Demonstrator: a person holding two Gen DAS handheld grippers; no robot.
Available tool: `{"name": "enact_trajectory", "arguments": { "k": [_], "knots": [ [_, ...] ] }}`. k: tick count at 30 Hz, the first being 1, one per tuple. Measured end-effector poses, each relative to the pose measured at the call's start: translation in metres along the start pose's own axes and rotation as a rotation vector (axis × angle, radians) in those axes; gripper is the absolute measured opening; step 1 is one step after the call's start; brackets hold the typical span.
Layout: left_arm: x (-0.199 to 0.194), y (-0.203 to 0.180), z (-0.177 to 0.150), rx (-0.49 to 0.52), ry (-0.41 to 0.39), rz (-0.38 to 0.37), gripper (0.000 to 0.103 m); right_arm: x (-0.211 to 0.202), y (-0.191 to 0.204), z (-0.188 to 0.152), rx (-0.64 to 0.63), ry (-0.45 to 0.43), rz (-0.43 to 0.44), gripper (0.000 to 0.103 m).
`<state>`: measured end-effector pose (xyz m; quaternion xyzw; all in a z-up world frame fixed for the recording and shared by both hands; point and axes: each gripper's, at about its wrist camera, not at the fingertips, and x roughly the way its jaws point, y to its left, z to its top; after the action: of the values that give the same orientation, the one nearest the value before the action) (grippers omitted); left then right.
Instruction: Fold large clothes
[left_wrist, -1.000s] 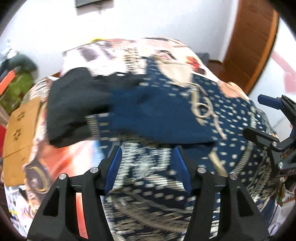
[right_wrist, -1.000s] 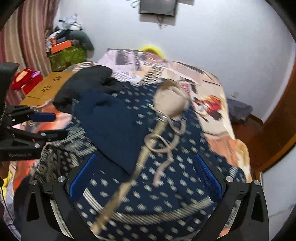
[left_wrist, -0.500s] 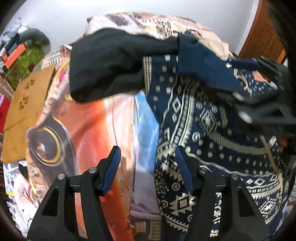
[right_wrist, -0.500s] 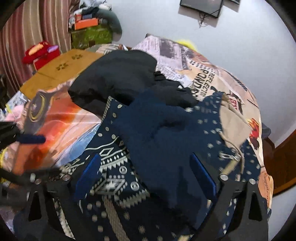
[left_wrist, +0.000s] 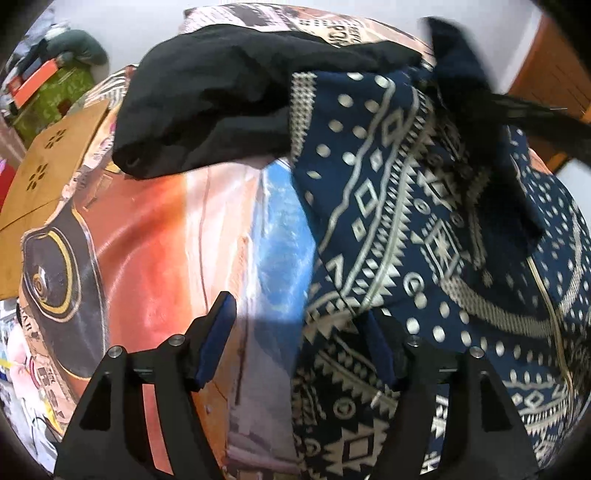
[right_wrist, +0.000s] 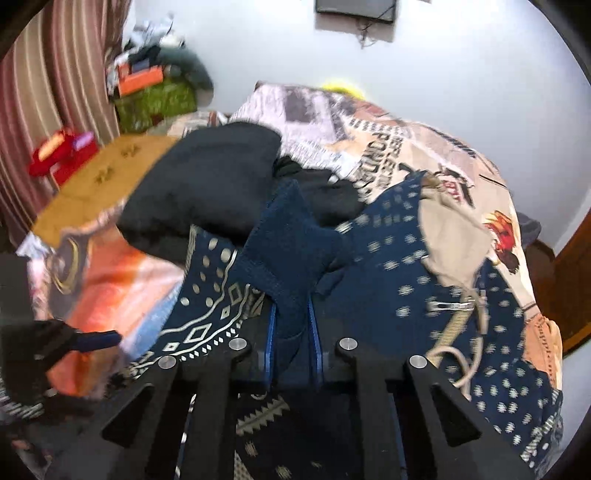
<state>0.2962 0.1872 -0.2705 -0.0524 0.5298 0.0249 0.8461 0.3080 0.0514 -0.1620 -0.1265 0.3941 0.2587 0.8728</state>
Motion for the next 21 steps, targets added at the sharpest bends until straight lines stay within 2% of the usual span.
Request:
{"name": "enact_trajectory", "arguments": {
  "k": [5, 9, 12, 17, 21],
  "knots": [
    [-0.004, 0.004, 0.005, -0.028, -0.025, 0.069, 0.069, -0.054, -0.035, 0.013, 0.073, -0.092, -0.024, 0.013],
    [-0.011, 0.000, 0.002, -0.020, -0.054, 0.174, 0.069, -0.089, -0.075, 0.020, 0.161, -0.134, -0.058, 0.013],
    [-0.014, 0.004, -0.001, -0.050, -0.046, 0.183, 0.069, -0.109, -0.101, 0.016, 0.198, -0.159, -0.109, 0.013],
    [-0.015, 0.012, -0.003, -0.094, -0.033, 0.189, 0.071, -0.121, -0.136, -0.011, 0.271, -0.136, -0.141, 0.013],
    [-0.013, 0.010, -0.008, -0.094, -0.022, 0.200, 0.073, -0.110, -0.155, -0.045, 0.325, -0.056, -0.133, 0.013]
  ]
}}
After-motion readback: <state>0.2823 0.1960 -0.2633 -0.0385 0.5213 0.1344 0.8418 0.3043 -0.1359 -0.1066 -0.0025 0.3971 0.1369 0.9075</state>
